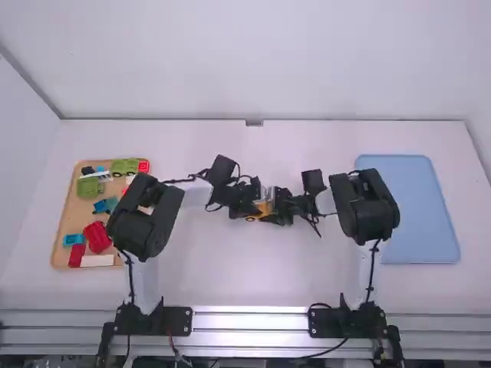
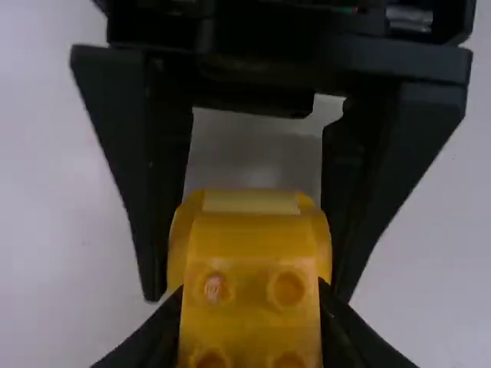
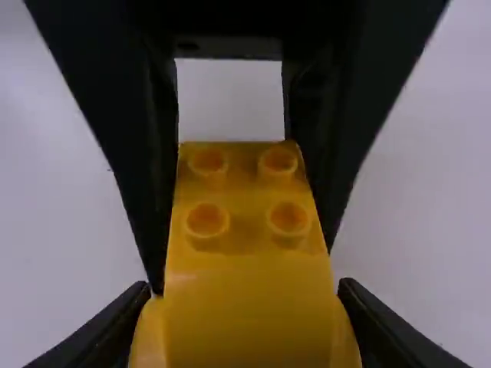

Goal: Assemble lego blocks to make yellow taxi

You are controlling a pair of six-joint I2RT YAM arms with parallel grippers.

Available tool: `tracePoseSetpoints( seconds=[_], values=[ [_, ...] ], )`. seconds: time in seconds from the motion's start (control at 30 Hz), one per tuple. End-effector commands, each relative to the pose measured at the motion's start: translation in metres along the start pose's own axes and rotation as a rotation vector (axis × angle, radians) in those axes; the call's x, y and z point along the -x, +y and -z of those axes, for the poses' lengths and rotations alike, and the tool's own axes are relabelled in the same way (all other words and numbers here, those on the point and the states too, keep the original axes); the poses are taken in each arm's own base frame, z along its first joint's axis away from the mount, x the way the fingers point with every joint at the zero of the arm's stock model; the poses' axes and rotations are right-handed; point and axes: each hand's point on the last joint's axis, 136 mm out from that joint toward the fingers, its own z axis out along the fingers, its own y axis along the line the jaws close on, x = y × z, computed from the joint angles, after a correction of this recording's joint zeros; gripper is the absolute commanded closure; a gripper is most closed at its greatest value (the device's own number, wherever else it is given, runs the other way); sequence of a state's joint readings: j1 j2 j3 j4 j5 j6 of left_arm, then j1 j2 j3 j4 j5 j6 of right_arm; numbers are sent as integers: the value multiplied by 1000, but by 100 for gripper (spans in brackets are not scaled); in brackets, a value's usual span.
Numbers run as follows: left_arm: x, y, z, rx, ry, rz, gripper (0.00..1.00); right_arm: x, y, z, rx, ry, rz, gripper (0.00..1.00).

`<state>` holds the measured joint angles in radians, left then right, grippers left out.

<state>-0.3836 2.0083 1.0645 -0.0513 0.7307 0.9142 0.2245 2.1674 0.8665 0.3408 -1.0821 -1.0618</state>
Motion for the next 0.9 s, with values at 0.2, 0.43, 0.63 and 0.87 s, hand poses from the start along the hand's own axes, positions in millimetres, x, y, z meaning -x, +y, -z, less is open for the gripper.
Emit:
tracePoseSetpoints(
  seconds=[0.2, 0.43, 0.63, 0.87],
  values=[
    [-1, -6, 1, -4, 17, 6, 60, -12, 3, -3, -1, 39, -63, 44],
    [10, -1, 19, 56, 42, -28, 59, -12, 3, -3, -3, 40, -64, 44],
    [16, -6, 33, 49, 40, -68, 59, -12, 3, -3, -2, 39, -64, 44],
    [9, -6, 73, 42, 22, -47, 53, -14, 2, -3, -6, 47, -64, 44]
  ],
)
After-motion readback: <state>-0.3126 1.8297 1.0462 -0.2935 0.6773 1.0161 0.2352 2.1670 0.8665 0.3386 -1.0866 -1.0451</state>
